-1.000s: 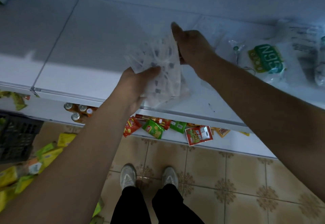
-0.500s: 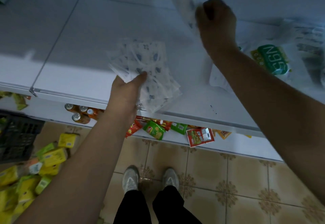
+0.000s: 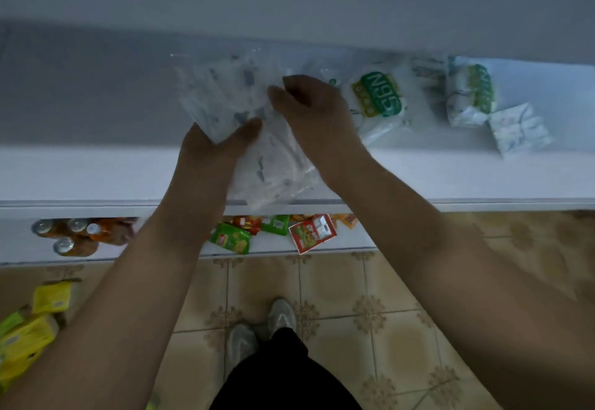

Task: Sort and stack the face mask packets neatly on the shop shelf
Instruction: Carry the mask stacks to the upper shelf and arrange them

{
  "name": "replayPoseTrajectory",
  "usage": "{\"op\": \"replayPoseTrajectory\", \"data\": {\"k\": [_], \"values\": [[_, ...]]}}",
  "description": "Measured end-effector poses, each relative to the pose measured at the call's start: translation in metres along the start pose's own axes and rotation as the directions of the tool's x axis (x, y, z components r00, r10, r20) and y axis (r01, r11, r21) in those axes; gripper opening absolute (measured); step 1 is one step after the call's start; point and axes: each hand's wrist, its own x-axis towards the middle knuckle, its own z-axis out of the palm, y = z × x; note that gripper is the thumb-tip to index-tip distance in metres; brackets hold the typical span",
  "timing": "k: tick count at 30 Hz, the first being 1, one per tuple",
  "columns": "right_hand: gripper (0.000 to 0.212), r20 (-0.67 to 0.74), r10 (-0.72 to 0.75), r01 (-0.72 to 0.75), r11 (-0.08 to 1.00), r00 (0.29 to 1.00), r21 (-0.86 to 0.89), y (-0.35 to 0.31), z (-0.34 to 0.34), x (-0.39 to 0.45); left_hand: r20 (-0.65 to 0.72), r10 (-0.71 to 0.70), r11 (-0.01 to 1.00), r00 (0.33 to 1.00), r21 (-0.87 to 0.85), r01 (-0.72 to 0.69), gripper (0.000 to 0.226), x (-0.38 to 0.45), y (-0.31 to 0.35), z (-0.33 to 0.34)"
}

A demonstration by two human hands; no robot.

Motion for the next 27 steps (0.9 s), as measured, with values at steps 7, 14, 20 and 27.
{"op": "replayPoseTrajectory", "data": {"k": [7, 14, 20, 27], "values": [[0.040, -0.340, -0.189, 0.008, 0.883, 0.921, -0.469, 0.066, -0.105, 0.044, -0.100, -0.013, 0.998, 0.995, -0.067, 0.006, 0.052, 0.012, -0.012, 0.068], [0.068, -0.026, -0.113, 0.033, 0.486, 0.993, -0.873, 0.187, -0.227, 0.100, -0.083, -0.018, 0.999, 0.996, -0.032, 0.015, 0.035, 0.022, -0.052, 0.158], [0.102, -0.114, -0.189, 0.018, 0.582, 0.975, -0.813, 0.220, -0.287, 0.086, -0.096, -0.059, 0.998, 0.994, -0.021, 0.058, 0.034, 0.019, -0.090, 0.234], [0.114, -0.222, 0.122, -0.241, 0.709, 0.967, -0.663, 0.278, -0.334, 0.036, -0.116, -0.134, 0.991, 0.984, -0.019, 0.133, 0.023, 0.010, -0.116, 0.309]]}}
